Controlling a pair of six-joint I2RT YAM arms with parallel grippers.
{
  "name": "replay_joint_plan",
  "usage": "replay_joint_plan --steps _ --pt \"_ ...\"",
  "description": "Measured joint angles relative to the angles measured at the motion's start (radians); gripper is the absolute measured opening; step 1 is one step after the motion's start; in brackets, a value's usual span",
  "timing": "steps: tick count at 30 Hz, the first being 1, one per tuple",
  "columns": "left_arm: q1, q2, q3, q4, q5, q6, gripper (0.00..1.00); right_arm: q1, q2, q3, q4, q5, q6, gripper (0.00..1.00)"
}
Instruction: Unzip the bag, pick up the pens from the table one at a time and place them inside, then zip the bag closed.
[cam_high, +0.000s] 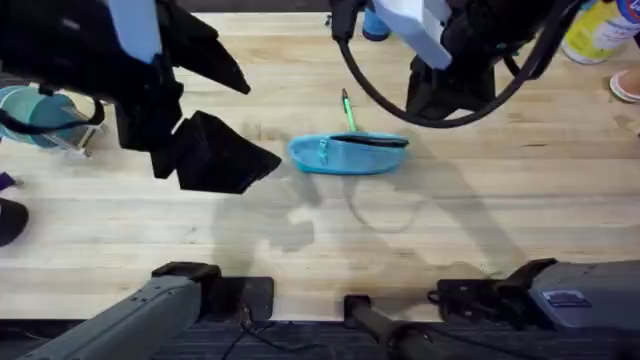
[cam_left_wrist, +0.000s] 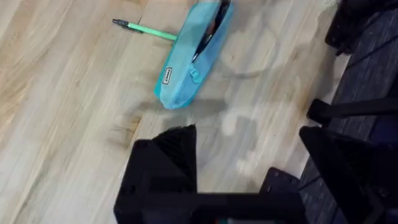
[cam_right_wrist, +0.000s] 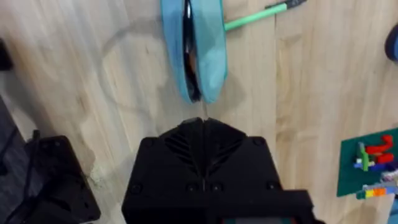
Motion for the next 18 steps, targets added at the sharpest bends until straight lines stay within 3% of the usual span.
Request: replay_joint_plan --steps 7,18 --pt "0.0 0.0 0.0 0.0 0.0 0.0 0.993 0.0 0.026 0.0 0.009 -0.056 0.0 0.033" --pt "0.0 0.0 0.0 0.0 0.0 0.0 0.993 0.0 0.169 0.0 0.042 -0.086 0.0 0.032"
